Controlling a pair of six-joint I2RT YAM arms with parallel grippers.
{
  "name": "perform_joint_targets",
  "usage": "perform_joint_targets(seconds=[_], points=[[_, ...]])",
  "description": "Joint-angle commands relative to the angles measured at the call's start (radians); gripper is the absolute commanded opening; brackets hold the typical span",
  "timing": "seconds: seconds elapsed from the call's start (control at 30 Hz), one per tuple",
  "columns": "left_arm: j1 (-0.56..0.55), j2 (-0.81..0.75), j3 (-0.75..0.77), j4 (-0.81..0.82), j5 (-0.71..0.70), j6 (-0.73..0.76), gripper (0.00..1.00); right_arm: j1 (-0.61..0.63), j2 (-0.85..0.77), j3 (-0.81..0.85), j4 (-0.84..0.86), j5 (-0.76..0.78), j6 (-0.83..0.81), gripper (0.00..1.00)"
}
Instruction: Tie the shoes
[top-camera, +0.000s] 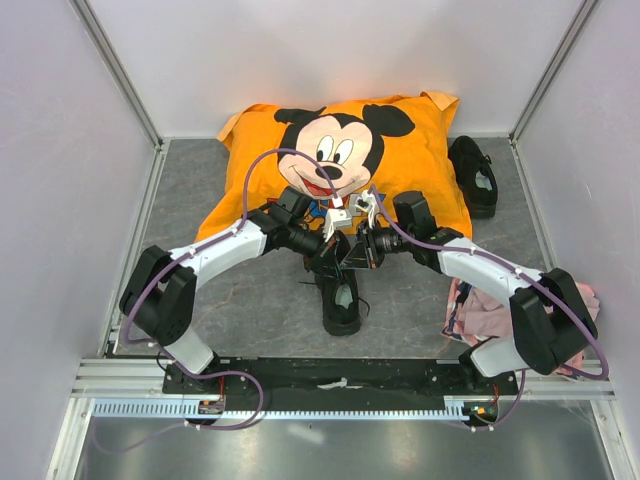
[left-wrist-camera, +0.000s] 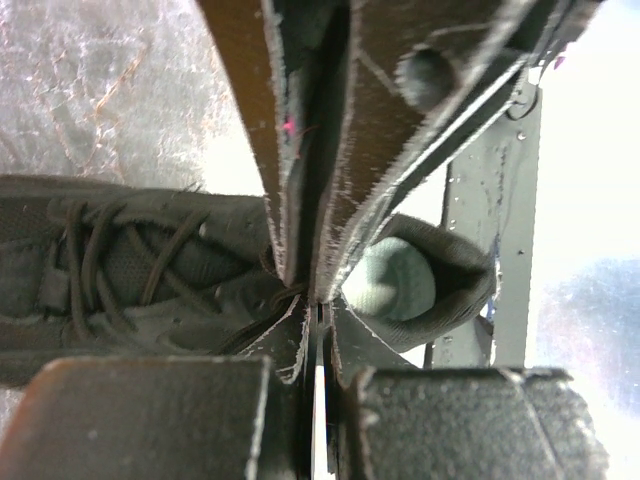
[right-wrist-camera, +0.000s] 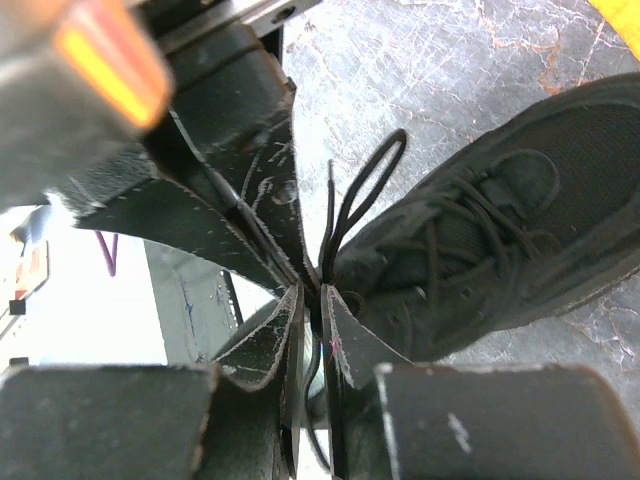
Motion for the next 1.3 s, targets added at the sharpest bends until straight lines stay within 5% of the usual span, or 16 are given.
perform_joint_targets(seconds=[0.0, 0.37, 0.7, 1.27], points=[[-0.001, -0.035, 0.013, 0.068, 0.068, -0.042, 0.02, -0.002, -0.035, 0.018, -0.002, -0.015, -0.026, 0.18], [0.005, -0.022, -0.032, 0.122, 0.011, -0.116, 0.02, -0.003, -0.043, 0.018, -0.005, -0.025, -0.023, 0.18], [0.005, -0.023, -0.064, 0.149, -0.004, -0.079, 0.02, -0.069, -0.034, 0.080, -0.030, -0.069, 0.034, 0.39], [0.005, -0.031, -0.073, 0.152, -0.032, -0.019, 0.01, -0.111, 0.094, 0.075, -0.081, -0.066, 0.148, 0.28]])
